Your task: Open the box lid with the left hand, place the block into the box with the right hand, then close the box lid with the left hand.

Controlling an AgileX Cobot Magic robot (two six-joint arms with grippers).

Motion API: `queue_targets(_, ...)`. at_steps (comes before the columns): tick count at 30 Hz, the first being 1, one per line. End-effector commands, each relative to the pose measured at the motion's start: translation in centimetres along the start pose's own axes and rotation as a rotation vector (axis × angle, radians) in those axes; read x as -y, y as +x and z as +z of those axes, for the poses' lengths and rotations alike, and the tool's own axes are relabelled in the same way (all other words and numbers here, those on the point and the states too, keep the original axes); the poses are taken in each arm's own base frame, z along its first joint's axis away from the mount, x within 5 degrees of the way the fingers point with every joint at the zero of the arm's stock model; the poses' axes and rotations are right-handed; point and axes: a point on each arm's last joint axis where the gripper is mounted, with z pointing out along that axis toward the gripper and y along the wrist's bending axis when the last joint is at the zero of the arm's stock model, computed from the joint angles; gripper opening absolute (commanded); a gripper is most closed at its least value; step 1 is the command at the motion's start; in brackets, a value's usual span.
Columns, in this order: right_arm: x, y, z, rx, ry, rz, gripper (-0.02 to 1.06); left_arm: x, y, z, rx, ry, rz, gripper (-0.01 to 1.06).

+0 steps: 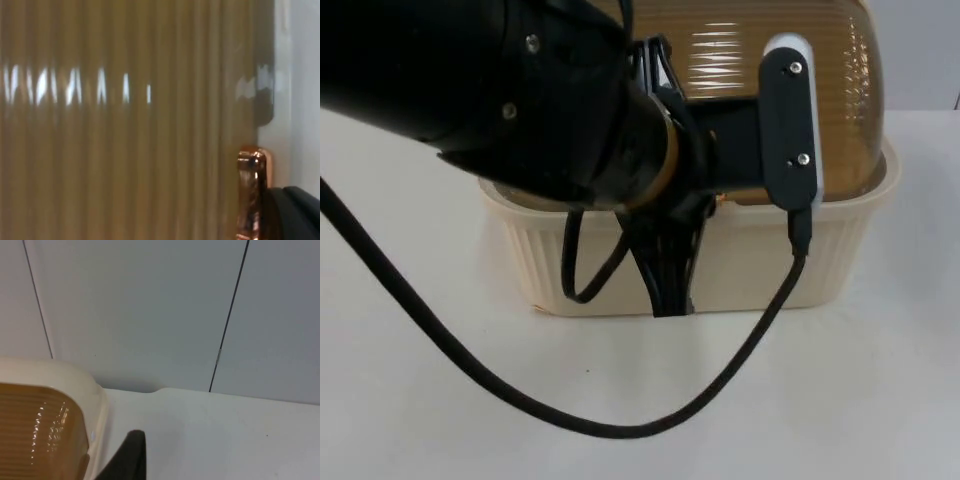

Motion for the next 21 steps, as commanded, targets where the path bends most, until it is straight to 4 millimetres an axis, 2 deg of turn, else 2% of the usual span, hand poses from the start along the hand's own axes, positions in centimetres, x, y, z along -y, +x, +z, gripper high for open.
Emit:
queue_targets(1,0.1,-0.2,-0.2,0.013,0.006,-0.010,1.05,0.1,-0.2,0.0,0.018,0.016,-0.040,0.00)
queue_targets(9,0.1,-0.2,-0.2,0.013,0.006,-0.010,1.05,0.3,-0.2,0.0,0.020,0.031,-0.051,0.00)
queue_targets(16,0.1,-0.2,-0.2,0.013,0.006,-0.010,1.05,1.4,0.3,1.6,-0.019,0.057,0.004,0.00)
queue_targets(21,0.1,-0.2,-0.2,0.015,0.011,-0.015,1.05,1.3,0.4,1.6,-0.036,0.042,0.020,0.00)
